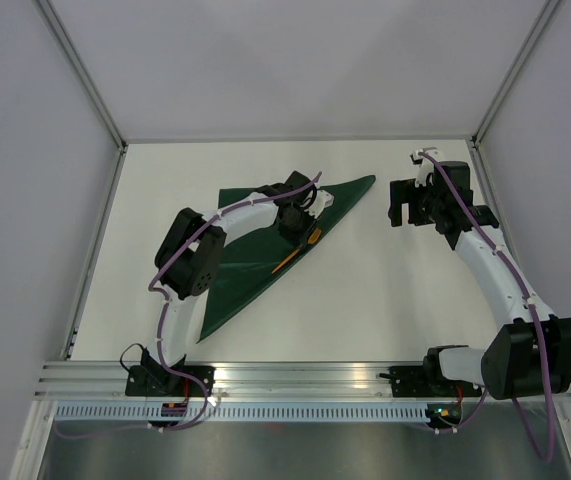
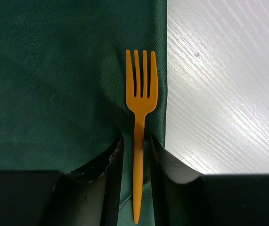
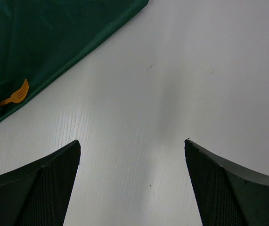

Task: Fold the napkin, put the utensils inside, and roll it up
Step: Place the fork on the napkin.

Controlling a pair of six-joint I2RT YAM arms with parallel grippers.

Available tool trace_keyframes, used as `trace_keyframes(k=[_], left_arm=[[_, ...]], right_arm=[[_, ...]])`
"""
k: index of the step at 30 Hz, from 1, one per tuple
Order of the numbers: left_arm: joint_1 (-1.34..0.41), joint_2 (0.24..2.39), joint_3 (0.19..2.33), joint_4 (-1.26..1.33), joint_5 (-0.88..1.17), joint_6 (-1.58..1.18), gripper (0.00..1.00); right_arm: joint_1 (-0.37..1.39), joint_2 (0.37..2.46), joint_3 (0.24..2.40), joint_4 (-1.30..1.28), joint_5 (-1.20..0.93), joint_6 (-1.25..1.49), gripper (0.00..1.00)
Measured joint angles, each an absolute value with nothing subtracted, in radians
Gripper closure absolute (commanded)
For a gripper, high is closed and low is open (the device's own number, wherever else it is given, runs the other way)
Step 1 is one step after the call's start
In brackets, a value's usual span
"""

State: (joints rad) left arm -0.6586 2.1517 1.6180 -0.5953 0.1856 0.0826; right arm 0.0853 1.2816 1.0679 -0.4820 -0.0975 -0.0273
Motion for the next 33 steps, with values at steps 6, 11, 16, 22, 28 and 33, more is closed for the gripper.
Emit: trace_keyframes(k=[6, 11, 16, 22, 28, 33], left_arm=[[-0.659, 2.151, 1.618, -0.595, 0.187, 0.082, 0.60], [-0.659, 2.139, 1.618, -0.596, 0.187, 0.082, 0.55], [-0.659, 2.102, 1.618, -0.595, 0.188, 0.082, 0.53], [-0.659, 2.081, 1.618, -0.596, 0.187, 0.081, 0.53], [-0.659, 2.047, 1.618, -0.596, 0.175, 0.066, 0.52], [-0.651, 1.943, 1.609, -0.598, 0.118, 0.001, 0.51]], right_arm=[[0.085, 1.282, 1.068, -0.482, -0.097, -0.027, 0.04], [0.085, 1.282, 1.068, -0.482, -0.097, -0.028, 0.04], [0.085, 1.282, 1.068, -0.482, -0.097, -0.030, 0.04], [0.085, 1.274, 1.065, -0.482, -0.097, -0.031, 0.04], [0.085, 1.262, 1.057, -0.480, -0.101, -0.031, 0.04], [0.088, 1.254, 1.052, -0.480, -0.138, -0.041, 0.05]])
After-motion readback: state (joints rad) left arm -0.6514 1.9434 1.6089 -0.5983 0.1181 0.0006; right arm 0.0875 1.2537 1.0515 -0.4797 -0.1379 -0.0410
